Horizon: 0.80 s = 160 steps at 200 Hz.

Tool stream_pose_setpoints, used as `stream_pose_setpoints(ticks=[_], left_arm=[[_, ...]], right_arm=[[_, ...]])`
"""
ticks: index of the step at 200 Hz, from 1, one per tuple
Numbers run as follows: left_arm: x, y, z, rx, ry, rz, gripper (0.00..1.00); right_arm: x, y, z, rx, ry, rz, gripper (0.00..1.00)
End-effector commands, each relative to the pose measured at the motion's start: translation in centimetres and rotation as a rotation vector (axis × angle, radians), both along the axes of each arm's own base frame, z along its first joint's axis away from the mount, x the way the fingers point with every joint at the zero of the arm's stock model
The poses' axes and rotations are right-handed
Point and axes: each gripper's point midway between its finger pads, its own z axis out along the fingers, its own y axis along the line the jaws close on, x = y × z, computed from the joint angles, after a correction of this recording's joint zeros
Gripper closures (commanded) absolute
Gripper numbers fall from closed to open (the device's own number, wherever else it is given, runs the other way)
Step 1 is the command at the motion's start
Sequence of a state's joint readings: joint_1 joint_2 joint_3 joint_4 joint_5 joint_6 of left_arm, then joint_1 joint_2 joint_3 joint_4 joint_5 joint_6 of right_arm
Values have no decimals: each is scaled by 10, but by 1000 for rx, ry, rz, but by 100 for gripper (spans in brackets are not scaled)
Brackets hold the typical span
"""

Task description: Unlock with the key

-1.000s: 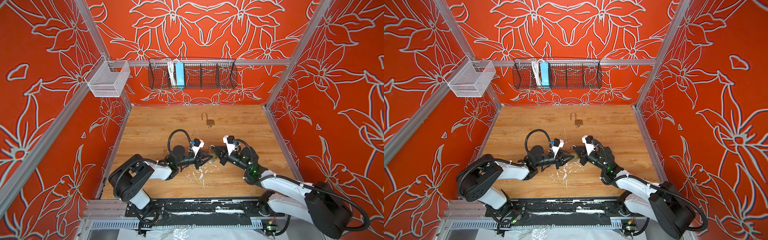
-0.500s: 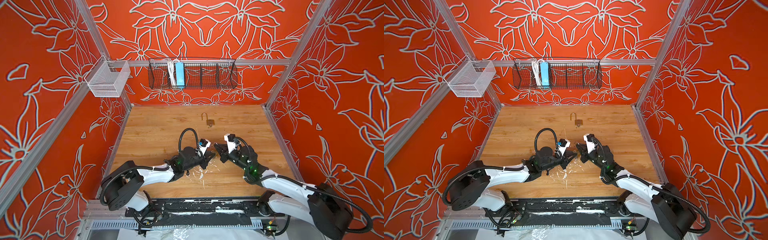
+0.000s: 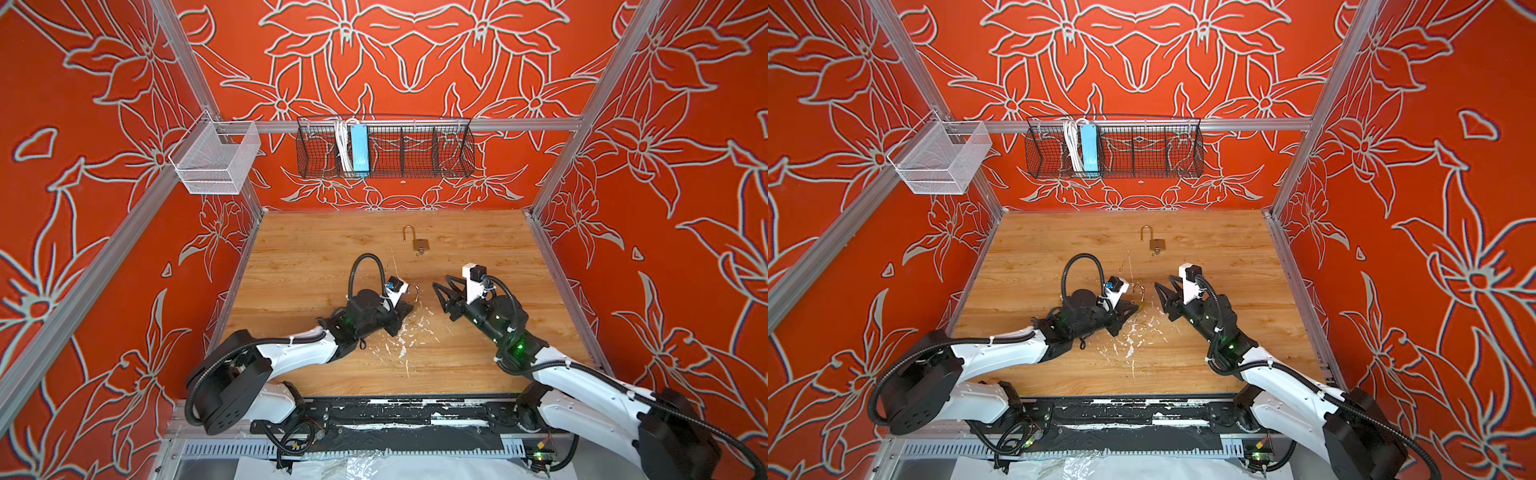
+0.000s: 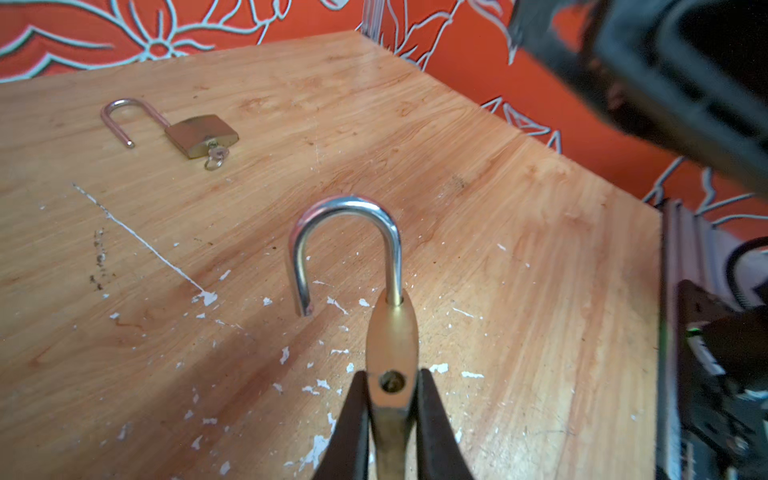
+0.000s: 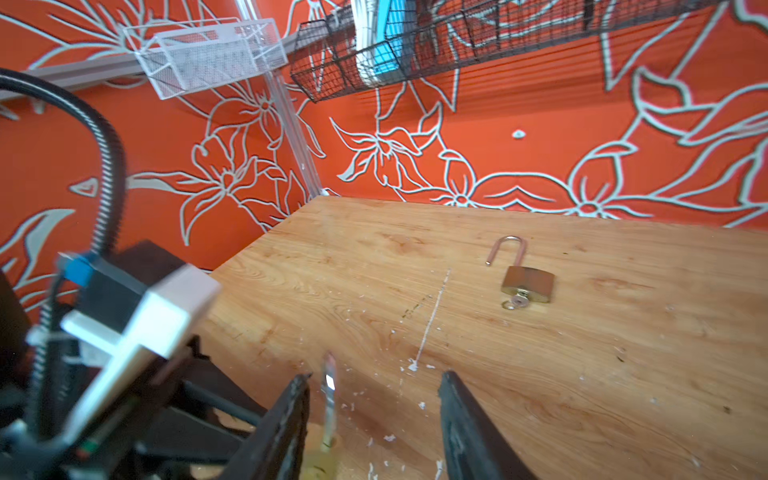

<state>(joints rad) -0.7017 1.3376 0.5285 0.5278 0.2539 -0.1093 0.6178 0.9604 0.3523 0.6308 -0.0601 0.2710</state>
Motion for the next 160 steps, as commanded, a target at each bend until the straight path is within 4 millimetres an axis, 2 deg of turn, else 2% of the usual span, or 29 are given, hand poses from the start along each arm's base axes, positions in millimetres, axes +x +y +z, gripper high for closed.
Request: stream_pose_setpoints(ticks=[1,35,53,142,160], left_arm=[[-24,-4,50,-185,-75,-240,100],[-51,1,68,-271,-107,-414,100],[-59,-1,71,-281,-105,-466,100],[-54,3,71,-281,-122,-428,100],[-54,3,73,-283,-125,-427,100]], right_arm=[[6,-5,-13,-10,21,-6,44],[-11,24,-4,71,-20,237,42],[-16,32,-1,85,-24,300,42],[-34,60,5,114,-3,529,42],[-38,64,7,125,-4,572,48]])
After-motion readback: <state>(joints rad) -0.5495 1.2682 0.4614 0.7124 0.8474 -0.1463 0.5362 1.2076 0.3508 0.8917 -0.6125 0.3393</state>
